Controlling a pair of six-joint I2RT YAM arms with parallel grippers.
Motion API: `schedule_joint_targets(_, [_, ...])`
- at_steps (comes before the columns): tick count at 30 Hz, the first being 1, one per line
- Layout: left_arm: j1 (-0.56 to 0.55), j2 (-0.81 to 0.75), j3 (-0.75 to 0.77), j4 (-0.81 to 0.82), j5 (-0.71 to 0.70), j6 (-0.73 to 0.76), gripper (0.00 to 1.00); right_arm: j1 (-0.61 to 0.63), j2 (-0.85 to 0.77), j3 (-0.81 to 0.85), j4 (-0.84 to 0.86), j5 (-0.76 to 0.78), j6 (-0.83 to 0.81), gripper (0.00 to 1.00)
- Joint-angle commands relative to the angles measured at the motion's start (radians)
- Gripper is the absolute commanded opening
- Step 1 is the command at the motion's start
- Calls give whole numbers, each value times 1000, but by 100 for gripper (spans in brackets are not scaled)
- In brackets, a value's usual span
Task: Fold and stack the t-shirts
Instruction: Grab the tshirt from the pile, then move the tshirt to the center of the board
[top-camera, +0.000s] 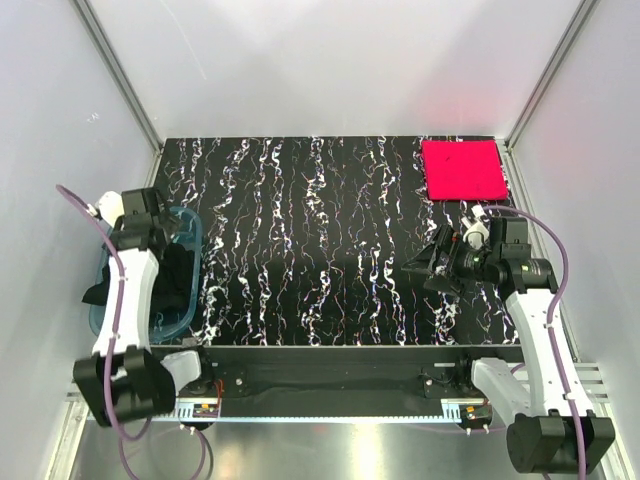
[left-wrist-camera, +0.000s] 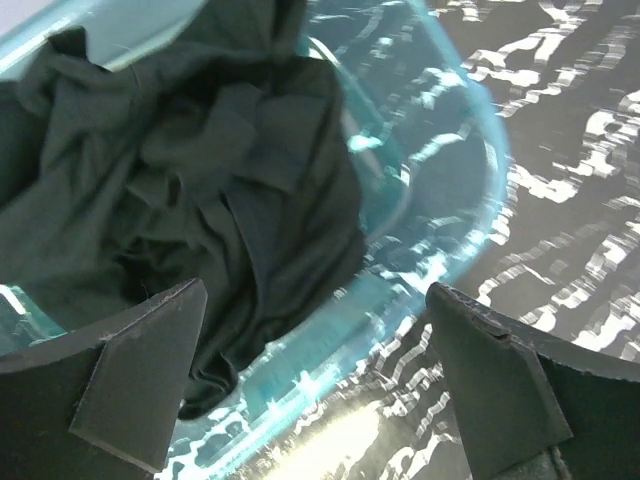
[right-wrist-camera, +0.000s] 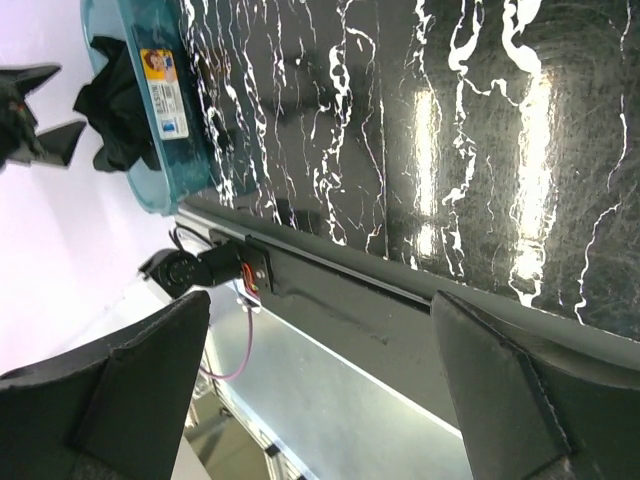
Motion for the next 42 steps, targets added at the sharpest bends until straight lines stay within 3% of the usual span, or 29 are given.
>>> schedule_joint_targets(1, [53,112,72,9,-39,60,99,11,8,79,-37,-1,-79,100])
schedule_joint_targets(6, [123,270,104,93,14,152,99,43,19,116,-66,52,-122,100])
schedule_joint_targets(8, [166,358,108,175,106,197,99,45,22,125,-72,55,-133,100])
schedule_joint_targets(12, [191,527,225,99,82,223,99,48,31,136,-81,80,-139,100])
schedule_joint_targets(13, [194,555,242,93,82,238,95,46,32,139,-86,85,-139,100])
schedule_joint_targets(15, [197,572,268,90,53,292,79,46,35,145,-90,98,-139,100])
schedule_joint_targets(16, [197,561,280,88,42,301,54,48,37,148,-94,100,-139,100])
schedule_joint_targets(17, [196,552,285,108,45,322,43,46,35,148,-94,103,-135,100])
schedule_joint_targets(18, [197,516,290,116,53,333,7,46,34,140,-89,103,-133,100])
schedule_joint_targets(19, [193,499,314,96,57,315,0,46,35,137,-86,103,-130,100])
schedule_joint_targets(25, [127,267,328,-20,77,156,0,51,66,114,-78,92,-112,100])
schedule_joint_targets(31, [-13,54,555,-137,103,56,0,104,112,108,-64,100,-90,100])
schedule_joint_targets(36, [-77,-60,716,-51,390,7,0,120,140,122,-45,147,-46,97])
schedule_joint_targets(38, [-131,-113,707,85,567,16,0,120,146,134,-43,155,-23,97])
schedule_joint_targets(42, [-224,-164,600,144,731,-33,0,120,170,171,-43,172,2,100])
